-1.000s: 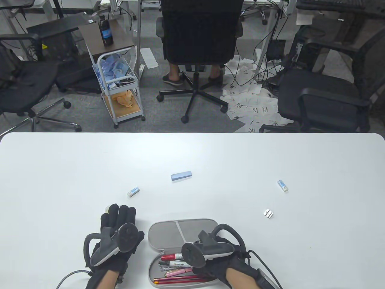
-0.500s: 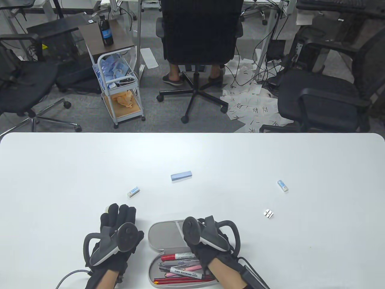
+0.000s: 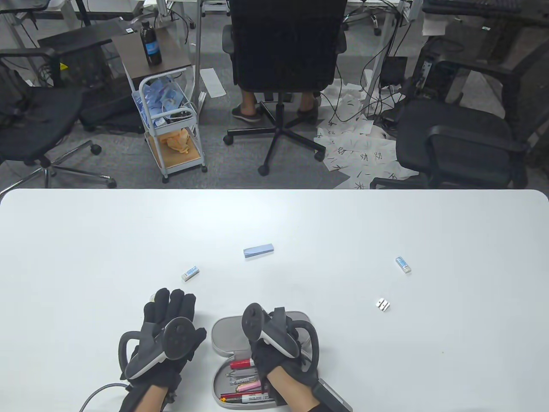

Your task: Pack double-layer zippered pencil case

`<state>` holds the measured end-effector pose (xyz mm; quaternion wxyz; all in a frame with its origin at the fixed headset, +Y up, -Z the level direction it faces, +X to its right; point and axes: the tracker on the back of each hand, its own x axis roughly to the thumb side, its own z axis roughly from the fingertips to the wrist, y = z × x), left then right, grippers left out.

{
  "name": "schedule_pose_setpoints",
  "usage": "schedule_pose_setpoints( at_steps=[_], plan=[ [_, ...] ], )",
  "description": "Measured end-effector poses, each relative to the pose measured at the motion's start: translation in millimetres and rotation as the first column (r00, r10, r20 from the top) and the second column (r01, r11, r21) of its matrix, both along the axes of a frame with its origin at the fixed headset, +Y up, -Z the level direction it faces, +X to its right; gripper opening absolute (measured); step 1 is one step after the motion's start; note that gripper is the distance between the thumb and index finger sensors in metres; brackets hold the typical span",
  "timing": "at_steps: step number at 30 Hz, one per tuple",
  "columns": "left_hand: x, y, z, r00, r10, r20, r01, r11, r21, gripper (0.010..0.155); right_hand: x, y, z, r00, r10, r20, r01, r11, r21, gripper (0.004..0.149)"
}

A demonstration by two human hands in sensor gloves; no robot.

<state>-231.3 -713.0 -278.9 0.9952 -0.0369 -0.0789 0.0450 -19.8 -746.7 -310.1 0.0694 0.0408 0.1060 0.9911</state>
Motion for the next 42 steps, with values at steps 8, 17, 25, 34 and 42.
schedule_pose_setpoints(
  at_steps=[8, 17, 25, 34, 42],
  plan=[
    [3, -2, -3, 1.000, 0.018, 0.017, -0.018, 1.000, 0.006, 0.079, 17, -9, -10, 0.974, -0.225, 0.004, 0.223, 0.965, -0.136, 0.040],
    [32, 15, -34, 0.990, -0.105, 0.091, 0.102, 0.994, 0.040, 0.074, 42, -9, -14, 0.876, -0.478, 0.068, 0.482, 0.860, -0.167, 0.039],
    [80, 25, -157, 0.994, -0.106, -0.001, 0.104, 0.981, -0.162, 0.066, 46, -11, -16, 0.860, -0.505, 0.074, 0.510, 0.844, -0.167, 0.039],
    [116, -42, -226, 0.979, -0.202, -0.036, 0.168, 0.889, -0.425, 0.086, 47, -11, -20, 0.853, -0.515, 0.083, 0.520, 0.831, -0.196, 0.039],
    [140, -53, -241, 0.954, -0.299, 0.000, 0.284, 0.909, -0.305, 0.061, 49, -11, -21, 0.856, -0.511, 0.075, 0.515, 0.831, -0.210, 0.038]
  ],
)
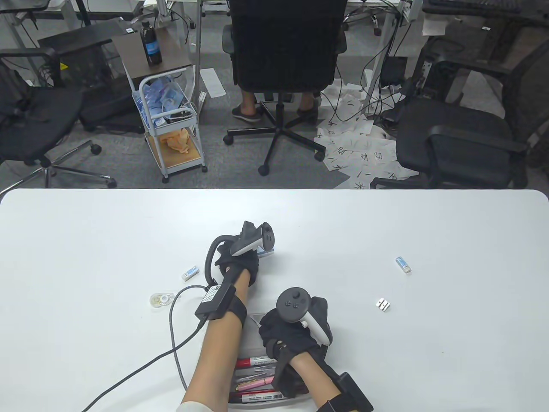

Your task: Pack double-layer zippered pencil case

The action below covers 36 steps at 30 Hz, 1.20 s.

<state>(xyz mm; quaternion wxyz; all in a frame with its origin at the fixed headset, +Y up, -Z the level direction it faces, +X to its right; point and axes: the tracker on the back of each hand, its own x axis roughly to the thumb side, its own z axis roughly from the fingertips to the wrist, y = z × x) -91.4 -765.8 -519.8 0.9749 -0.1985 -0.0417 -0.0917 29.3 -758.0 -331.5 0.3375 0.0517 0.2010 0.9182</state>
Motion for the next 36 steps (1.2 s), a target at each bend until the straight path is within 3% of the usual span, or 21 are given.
schedule_pose_setpoints(
  at_steps=[4, 9, 12, 14, 16, 17, 19, 20, 22, 28, 32, 36],
  plan=[
    [-3, 4, 4, 0.998, -0.033, 0.044, 0.031, 0.999, 0.041, 0.055, 0, 0, 0, 1.000, 0.009, -0.004, -0.009, 1.000, 0.003, 0.038],
    [-25, 45, 38, 0.981, 0.139, 0.132, -0.148, 0.987, 0.061, 0.054, 3, -1, -2, 0.999, -0.039, 0.021, 0.040, 0.999, -0.034, 0.038],
    [-41, 69, 89, 0.947, 0.127, 0.294, -0.153, 0.986, 0.065, 0.055, 5, -2, -1, 0.997, -0.073, 0.035, 0.075, 0.996, -0.042, 0.038],
    [-51, 72, 127, 0.919, 0.146, 0.366, -0.168, 0.985, 0.029, 0.055, 6, -2, -1, 0.996, -0.086, 0.036, 0.088, 0.995, -0.048, 0.038],
    [-57, 61, 165, 0.898, 0.214, 0.385, -0.206, 0.977, -0.063, 0.054, 12, -5, -2, 0.983, -0.170, 0.065, 0.175, 0.980, -0.090, 0.039],
    [-60, 52, 182, 0.904, 0.177, 0.390, -0.155, 0.984, -0.086, 0.054, 15, -7, -4, 0.969, -0.231, 0.089, 0.241, 0.963, -0.121, 0.039],
    [-63, 38, 201, 0.904, 0.058, 0.424, -0.038, 0.998, -0.055, 0.054, 17, -7, -4, 0.963, -0.252, 0.095, 0.263, 0.956, -0.131, 0.038],
    [-63, 34, 209, 0.896, 0.008, 0.445, -0.022, 0.999, 0.026, 0.055, 17, -8, -4, 0.964, -0.248, 0.093, 0.259, 0.957, -0.128, 0.038],
    [-60, 32, 215, 0.875, 0.006, 0.485, -0.050, 0.996, 0.079, 0.054, 15, -7, -3, 0.972, -0.218, 0.085, 0.227, 0.968, -0.107, 0.039],
    [-25, 34, 217, 0.824, -0.148, 0.548, 0.082, 0.986, 0.142, 0.052, 11, -6, 3, 0.972, -0.223, 0.073, 0.227, 0.972, -0.055, 0.039],
    [-14, 30, 217, 0.846, -0.090, 0.525, 0.010, 0.988, 0.153, 0.052, 6, -2, 8, 0.992, -0.124, 0.031, 0.123, 0.992, 0.029, 0.038],
    [-41, 36, 218, 0.888, 0.032, 0.459, -0.089, 0.991, 0.102, 0.062, 14, 5, 8, 0.952, -0.254, 0.170, 0.260, 0.966, -0.013, 0.037]
  ],
)
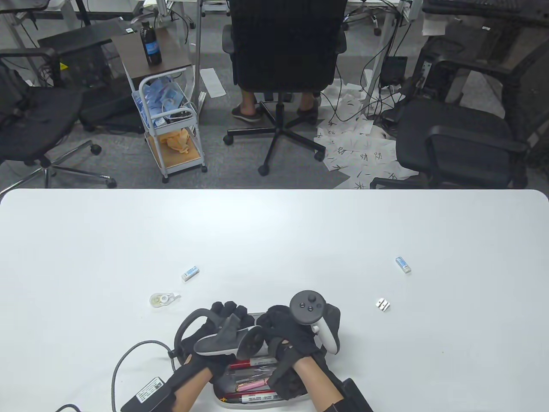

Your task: Pack double-layer zippered pencil case

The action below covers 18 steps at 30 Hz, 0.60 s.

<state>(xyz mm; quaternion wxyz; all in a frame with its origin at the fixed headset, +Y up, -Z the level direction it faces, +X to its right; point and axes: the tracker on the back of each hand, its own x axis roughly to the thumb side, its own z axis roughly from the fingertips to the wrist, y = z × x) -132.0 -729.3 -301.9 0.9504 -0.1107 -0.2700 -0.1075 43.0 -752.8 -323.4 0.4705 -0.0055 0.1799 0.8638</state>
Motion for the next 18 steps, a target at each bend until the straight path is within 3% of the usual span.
schedule_pose_setpoints(
  at_steps=[4, 6, 7, 9, 11, 13, 14, 16, 18],
  plan=[
    [-50, 19, 9, 0.971, 0.177, -0.161, -0.168, 0.983, 0.071, 0.066, 14, 25, -6, 0.994, 0.089, 0.060, -0.095, 0.991, 0.094, 0.039],
    [-74, 23, 15, 0.927, 0.274, -0.255, -0.273, 0.961, 0.043, 0.063, 20, 36, -14, 0.969, 0.245, -0.003, -0.244, 0.964, 0.103, 0.045],
    [-80, 21, 17, 0.911, 0.304, -0.280, -0.318, 0.948, -0.004, 0.056, 22, 37, -17, 0.941, 0.334, -0.052, -0.329, 0.941, 0.084, 0.052],
    [-94, 11, 22, 0.860, 0.358, -0.363, -0.428, 0.894, -0.131, 0.040, 27, 29, -23, 0.806, 0.554, -0.208, -0.561, 0.828, 0.032, 0.078],
    [-99, -6, 26, 0.812, 0.404, -0.420, -0.512, 0.840, -0.181, 0.037, 34, 14, -28, 0.714, 0.638, -0.288, -0.667, 0.745, -0.002, 0.095],
    [-97, -20, 28, 0.823, 0.370, -0.431, -0.514, 0.807, -0.290, 0.043, 40, 0, -31, 0.707, 0.618, -0.343, -0.668, 0.743, -0.038, 0.094],
    [-95, -22, 29, 0.826, 0.360, -0.434, -0.512, 0.800, -0.312, 0.049, 42, -3, -31, 0.739, 0.579, -0.344, -0.633, 0.772, -0.060, 0.090],
    [-89, -21, 29, 0.844, 0.342, -0.413, -0.478, 0.829, -0.291, 0.053, 43, -7, -27, 0.789, 0.515, -0.335, -0.571, 0.816, -0.091, 0.082],
    [-81, -22, 31, 0.904, 0.257, -0.343, -0.367, 0.878, -0.309, 0.044, 43, -6, -25, 0.746, 0.594, -0.300, -0.615, 0.788, 0.031, 0.079]
  ],
)
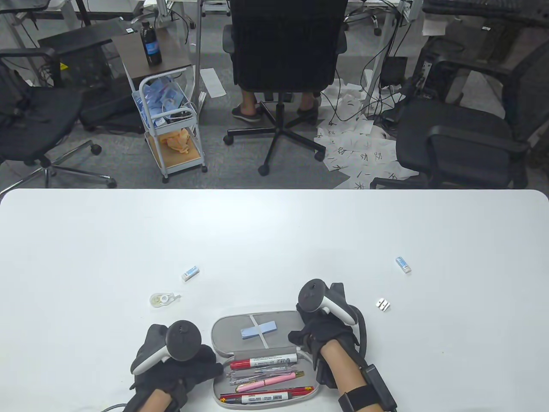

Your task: Pack double-layer zippered pencil case

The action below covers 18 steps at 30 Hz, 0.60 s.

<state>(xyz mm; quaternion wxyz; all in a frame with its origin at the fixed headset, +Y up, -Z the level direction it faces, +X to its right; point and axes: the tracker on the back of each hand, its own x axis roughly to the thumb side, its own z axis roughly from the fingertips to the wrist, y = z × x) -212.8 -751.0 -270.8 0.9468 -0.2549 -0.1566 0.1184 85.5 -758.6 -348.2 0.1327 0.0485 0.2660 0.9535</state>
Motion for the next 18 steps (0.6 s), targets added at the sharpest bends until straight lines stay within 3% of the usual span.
schedule_pose_setpoints(
  at_steps=[2, 7, 10, 13, 14, 16, 18],
  plan=[
    [5, 0, 1, 0.997, -0.065, 0.036, 0.064, 0.997, 0.038, 0.039, 3, 1, 4, 1.000, -0.019, -0.014, 0.020, 1.000, 0.022, 0.079],
    [1, -8, 0, 0.999, 0.034, -0.036, -0.035, 0.999, -0.026, 0.038, 19, 2, 11, 0.983, -0.161, -0.083, 0.168, 0.982, 0.090, 0.080],
    [-6, -13, -4, 0.991, 0.107, -0.081, -0.113, 0.991, -0.075, 0.039, 24, 11, 18, 0.969, -0.179, -0.167, 0.218, 0.943, 0.251, 0.080],
    [-11, -14, -5, 0.988, 0.130, -0.088, -0.137, 0.987, -0.079, 0.038, 29, 19, 27, 0.948, -0.220, -0.230, 0.284, 0.910, 0.302, 0.085],
    [-11, -14, -5, 0.988, 0.123, -0.089, -0.130, 0.989, -0.073, 0.038, 33, 21, 28, 0.931, -0.258, -0.256, 0.330, 0.896, 0.296, 0.080],
    [-11, -12, -4, 0.991, 0.101, -0.085, -0.105, 0.993, -0.049, 0.038, 43, 22, 27, 0.879, -0.394, -0.268, 0.448, 0.875, 0.182, 0.069],
    [-11, -12, -4, 0.993, 0.092, -0.074, -0.096, 0.994, -0.048, 0.038, 52, 21, 28, 0.782, -0.577, -0.235, 0.609, 0.787, 0.093, 0.063]
  ],
)
